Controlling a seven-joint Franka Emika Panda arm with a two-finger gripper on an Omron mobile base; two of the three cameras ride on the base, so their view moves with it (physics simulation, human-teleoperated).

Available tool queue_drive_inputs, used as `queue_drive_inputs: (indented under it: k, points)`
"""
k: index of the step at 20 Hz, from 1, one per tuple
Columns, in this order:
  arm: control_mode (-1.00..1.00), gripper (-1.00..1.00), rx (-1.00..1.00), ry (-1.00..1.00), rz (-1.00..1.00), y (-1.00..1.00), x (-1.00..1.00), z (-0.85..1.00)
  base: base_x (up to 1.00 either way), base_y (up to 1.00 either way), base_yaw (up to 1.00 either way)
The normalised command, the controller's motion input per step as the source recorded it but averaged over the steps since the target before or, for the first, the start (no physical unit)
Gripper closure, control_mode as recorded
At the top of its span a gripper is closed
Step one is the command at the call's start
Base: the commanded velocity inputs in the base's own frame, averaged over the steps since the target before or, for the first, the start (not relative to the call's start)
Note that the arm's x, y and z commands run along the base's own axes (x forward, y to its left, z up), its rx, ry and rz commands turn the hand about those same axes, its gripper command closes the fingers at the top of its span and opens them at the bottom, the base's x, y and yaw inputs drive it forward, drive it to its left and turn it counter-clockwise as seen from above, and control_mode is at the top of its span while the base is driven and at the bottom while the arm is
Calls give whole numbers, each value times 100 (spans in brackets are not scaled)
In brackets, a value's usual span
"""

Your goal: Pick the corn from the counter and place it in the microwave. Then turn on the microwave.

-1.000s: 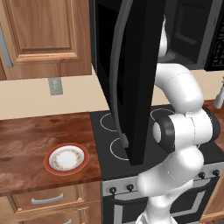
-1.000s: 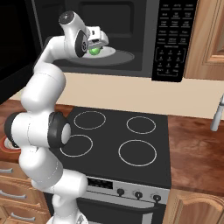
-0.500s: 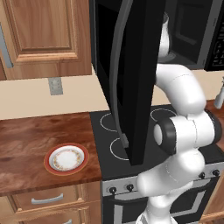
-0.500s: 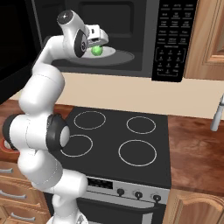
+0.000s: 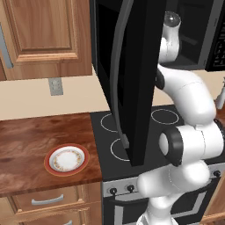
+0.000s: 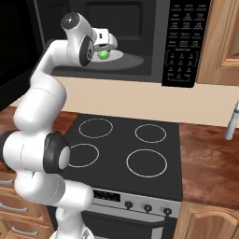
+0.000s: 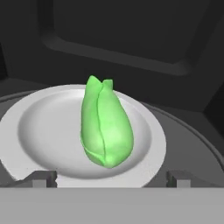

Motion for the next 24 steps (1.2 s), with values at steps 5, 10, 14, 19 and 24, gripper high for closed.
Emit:
queue_drive_inputs:
  k: [5, 10, 14, 19, 24]
  points:
    - [-100, -100, 5, -6, 0, -5, -35, 13, 0, 0, 0]
    - [-100, -100, 4, -4, 0, -3, -43, 16, 0, 0, 0]
    - [-100, -100, 5, 0, 0, -7, -52, 12, 0, 0, 0]
    - [-100, -100, 5, -1, 0, -12, -63, 7, 0, 0, 0]
    - [-100, -100, 6, -5, 0, -14, -68, 2, 0, 0, 0]
